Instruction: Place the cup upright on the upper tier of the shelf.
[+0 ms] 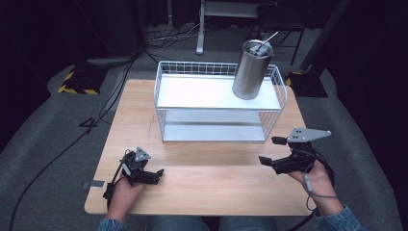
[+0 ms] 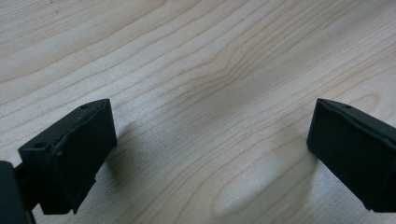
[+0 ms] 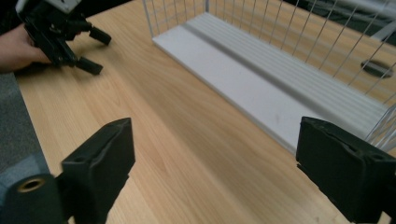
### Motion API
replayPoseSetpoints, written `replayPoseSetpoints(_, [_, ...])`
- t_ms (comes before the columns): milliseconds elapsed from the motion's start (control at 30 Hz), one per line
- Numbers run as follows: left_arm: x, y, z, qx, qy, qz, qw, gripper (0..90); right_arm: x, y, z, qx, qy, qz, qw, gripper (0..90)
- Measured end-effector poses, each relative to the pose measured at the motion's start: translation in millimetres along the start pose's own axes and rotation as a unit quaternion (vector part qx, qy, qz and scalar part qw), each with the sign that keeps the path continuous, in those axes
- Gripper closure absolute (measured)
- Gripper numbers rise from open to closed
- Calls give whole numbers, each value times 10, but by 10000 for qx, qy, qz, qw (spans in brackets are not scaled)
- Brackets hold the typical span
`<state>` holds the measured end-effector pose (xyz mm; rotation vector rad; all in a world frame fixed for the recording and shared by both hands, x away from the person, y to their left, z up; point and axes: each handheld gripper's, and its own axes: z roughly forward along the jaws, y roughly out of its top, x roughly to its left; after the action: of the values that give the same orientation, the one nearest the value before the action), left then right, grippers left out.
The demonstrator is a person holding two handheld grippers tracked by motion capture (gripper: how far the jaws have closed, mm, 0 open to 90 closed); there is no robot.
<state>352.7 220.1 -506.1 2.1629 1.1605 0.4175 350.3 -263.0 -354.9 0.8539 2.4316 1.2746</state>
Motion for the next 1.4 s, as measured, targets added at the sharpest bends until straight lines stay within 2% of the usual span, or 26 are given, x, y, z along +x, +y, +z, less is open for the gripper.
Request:
replayPoseSetpoints(100, [-1,-1,0,3,-1,-8,10000,19,3,-115,89,179,-21,46,9998,142])
replayPoseSetpoints(200, [0,0,0,-2,1,-1,10000,19,19,-238,190,325,-53,-13,9995,145])
replayPoseSetpoints(267, [0,0,0,-1,-1,-3,10000,20,25,-308,246,369,5,-26,9993,146])
replayPoseSetpoints(333, [-1,0,0,3,0,-6,10000,20,35,-377,300,395,-63,-48,9992,146])
replayPoseSetpoints(700, [-1,-1,0,3,0,-7,10000,20,93,-634,478,409,-235,-130,9988,146])
replayPoseSetpoints(1267, [-3,-1,-1,-3,5,-4,10000,20,135,-1021,677,400,-283,158,9987,139])
replayPoseSetpoints(1400, [-3,-1,-1,-2,7,-1,10000,20,142,-1102,720,517,-351,165,9979,138])
